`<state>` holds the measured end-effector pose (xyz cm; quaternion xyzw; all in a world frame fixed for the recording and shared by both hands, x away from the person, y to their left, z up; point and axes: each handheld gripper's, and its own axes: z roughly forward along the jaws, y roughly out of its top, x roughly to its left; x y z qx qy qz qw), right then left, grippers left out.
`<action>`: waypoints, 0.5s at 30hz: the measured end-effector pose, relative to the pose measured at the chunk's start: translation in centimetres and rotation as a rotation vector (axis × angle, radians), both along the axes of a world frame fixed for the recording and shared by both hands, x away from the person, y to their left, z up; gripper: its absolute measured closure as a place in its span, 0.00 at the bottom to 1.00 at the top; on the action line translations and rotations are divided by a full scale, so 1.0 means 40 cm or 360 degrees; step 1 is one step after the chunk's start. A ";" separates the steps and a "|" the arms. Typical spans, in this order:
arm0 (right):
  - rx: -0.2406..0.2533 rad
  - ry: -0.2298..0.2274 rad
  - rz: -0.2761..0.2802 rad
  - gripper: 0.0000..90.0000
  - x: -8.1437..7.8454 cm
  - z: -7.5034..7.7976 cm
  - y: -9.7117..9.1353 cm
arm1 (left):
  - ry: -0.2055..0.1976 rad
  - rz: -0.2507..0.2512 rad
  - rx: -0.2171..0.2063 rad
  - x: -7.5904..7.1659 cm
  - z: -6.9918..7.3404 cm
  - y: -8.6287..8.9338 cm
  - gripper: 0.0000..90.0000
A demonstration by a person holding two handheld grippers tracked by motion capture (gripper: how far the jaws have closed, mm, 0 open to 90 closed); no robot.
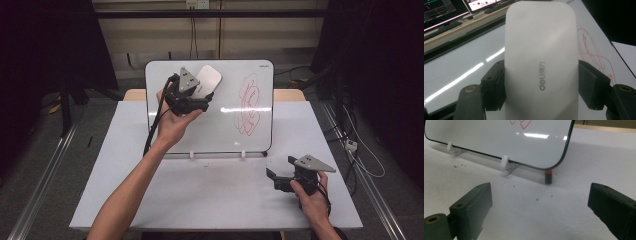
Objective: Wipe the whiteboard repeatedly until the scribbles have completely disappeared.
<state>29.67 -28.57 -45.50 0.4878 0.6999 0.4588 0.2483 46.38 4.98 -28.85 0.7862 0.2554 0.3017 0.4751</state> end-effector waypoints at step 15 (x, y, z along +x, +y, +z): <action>0.0009 0.0020 0.0020 0.06 -0.004 -0.002 -0.003 | -0.0018 -0.0058 0.0083 0.021 0.001 -0.085 0.35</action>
